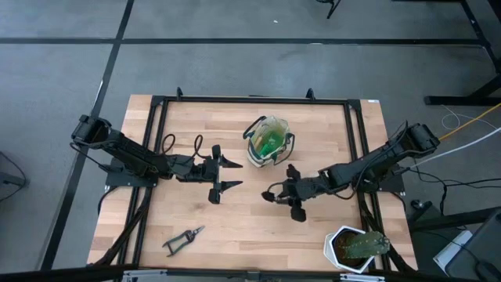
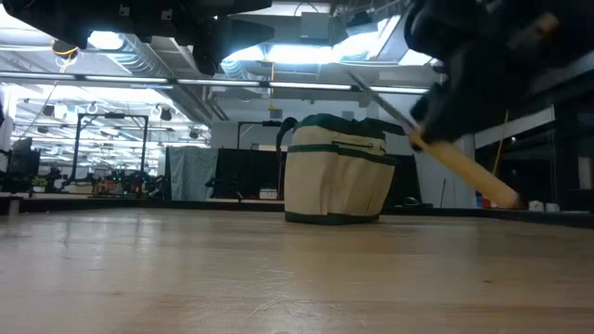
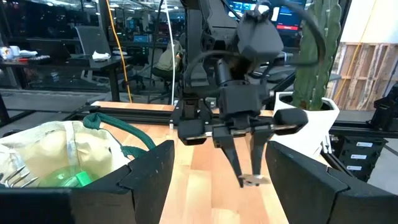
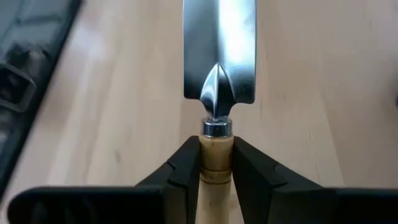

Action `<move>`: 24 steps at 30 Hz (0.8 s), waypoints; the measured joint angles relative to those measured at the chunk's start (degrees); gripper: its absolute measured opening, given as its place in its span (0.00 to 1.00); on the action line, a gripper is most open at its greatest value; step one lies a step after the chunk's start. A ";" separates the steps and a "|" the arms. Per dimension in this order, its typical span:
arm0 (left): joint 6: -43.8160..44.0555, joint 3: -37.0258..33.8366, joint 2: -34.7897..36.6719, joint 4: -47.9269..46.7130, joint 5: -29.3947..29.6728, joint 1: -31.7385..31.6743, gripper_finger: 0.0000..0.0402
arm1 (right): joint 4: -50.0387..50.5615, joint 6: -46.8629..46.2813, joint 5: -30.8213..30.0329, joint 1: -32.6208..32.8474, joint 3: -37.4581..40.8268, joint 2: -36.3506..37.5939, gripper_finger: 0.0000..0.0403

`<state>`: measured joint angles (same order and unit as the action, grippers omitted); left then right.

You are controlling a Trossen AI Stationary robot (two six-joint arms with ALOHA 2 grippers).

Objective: Pick & Place Garden tools in Gardening bag
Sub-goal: Put the trowel into the gardening bag

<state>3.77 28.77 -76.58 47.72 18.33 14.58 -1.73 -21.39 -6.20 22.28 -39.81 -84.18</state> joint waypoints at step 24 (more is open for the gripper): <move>0.00 -0.02 0.00 0.00 0.00 -0.01 0.62 | -32.04 1.27 3.45 6.30 -0.04 -12.01 0.21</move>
<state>3.77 28.76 -76.58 47.72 18.33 14.57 -33.77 -20.12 -2.74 28.58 -39.86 -96.20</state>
